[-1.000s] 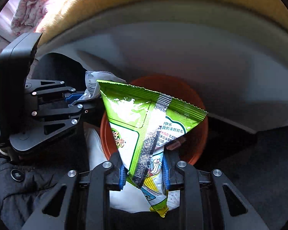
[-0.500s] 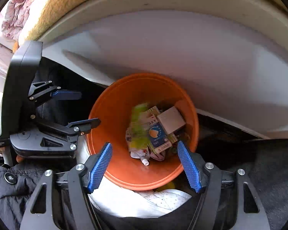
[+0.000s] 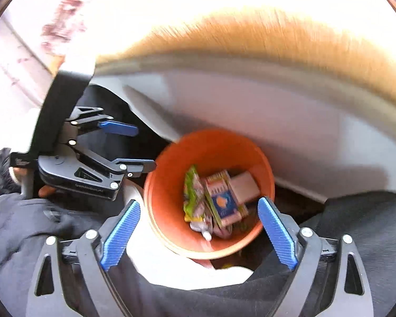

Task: Collect trash
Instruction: 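Raise both open tools back up toward the bed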

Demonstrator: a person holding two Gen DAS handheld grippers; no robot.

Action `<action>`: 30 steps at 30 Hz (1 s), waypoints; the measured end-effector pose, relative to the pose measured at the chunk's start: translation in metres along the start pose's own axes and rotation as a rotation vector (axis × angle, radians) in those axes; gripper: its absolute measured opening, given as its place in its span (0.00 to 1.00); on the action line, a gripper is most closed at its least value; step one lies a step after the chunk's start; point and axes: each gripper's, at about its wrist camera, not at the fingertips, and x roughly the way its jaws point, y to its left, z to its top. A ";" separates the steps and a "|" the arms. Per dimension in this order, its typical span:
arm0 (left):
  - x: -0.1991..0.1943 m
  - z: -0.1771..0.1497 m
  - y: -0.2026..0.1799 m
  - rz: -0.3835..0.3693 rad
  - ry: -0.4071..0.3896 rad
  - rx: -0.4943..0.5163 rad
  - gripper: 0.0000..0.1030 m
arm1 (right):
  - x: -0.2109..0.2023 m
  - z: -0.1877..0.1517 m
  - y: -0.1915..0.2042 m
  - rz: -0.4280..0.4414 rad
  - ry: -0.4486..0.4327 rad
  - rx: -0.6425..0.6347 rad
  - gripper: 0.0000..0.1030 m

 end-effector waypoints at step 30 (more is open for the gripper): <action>-0.099 0.183 0.056 0.218 -0.562 -0.149 0.90 | -0.029 0.298 -0.165 -0.461 -0.278 0.117 0.92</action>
